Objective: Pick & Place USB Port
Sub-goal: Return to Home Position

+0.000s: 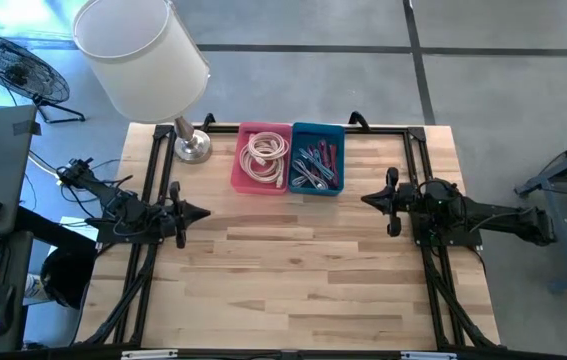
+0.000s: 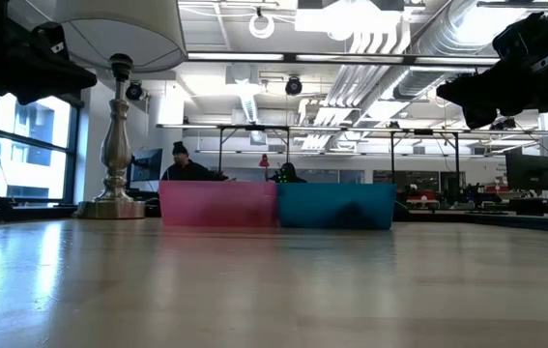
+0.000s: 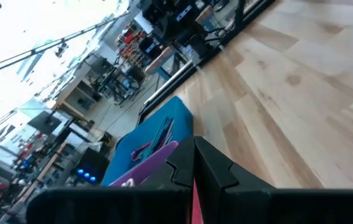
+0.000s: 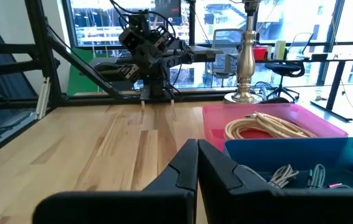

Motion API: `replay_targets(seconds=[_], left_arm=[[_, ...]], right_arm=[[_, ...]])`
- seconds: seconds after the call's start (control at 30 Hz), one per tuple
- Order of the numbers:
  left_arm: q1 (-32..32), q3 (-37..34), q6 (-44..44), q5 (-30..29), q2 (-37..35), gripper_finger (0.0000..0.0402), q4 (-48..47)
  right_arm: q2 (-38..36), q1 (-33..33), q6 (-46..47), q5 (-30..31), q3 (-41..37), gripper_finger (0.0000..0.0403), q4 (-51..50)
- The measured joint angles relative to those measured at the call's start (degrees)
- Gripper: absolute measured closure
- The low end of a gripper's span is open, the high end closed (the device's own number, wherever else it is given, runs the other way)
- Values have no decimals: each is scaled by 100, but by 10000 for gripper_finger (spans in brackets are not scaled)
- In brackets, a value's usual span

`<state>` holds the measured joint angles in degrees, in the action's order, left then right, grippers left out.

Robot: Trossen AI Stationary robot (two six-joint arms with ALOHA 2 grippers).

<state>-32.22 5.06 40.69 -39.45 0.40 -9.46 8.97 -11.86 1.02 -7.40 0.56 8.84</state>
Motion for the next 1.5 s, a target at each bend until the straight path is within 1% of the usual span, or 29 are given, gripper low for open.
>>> replay_targets(seconds=[0.1, 0.2, 0.27, 0.6, 0.73, 0.87, 1.0, 1.07, 1.17, 1.3, 1.4, 1.5], left_arm=[[10, -8, 48, 353, 0, 401, 63], [266, -17, 111, 822, 0, 401, 131], [605, -20, 110, 1156, 0, 401, 156], [2907, -37, -29, 3725, 0, 401, 160], [3436, -37, -136, 4270, 0, 401, 178], [3627, -37, -196, 4698, 0, 401, 199], [3636, -35, -277, 4760, 0, 401, 200], [3634, -33, -373, 4643, 0, 401, 204], [3634, -26, -722, 4091, 0, 401, 222], [3634, -24, -1583, 3240, 0, 401, 248], [3634, -22, -2319, 2854, 0, 401, 246], [3634, -20, -2931, 2689, 0, 401, 246]], right_arm=[[0, 0, 34, 0, 0, 403, 0], [0, 0, 39, 0, 0, 403, 0], [0, 0, 40, 4, 0, 403, 0], [0, 0, 151, 42, 0, 403, 0], [0, 2, 149, 42, 0, 403, 0], [0, 2, 106, 16, 0, 403, 0], [0, 1, -27, 27, 0, 403, -1], [0, 2, -132, 69, 0, 403, 0], [0, 1, -294, 344, 0, 403, 2], [0, 0, -471, 564, 0, 403, 1], [0, 2, -492, 561, 0, 403, 0], [0, 1, -466, 562, 0, 403, 3]])
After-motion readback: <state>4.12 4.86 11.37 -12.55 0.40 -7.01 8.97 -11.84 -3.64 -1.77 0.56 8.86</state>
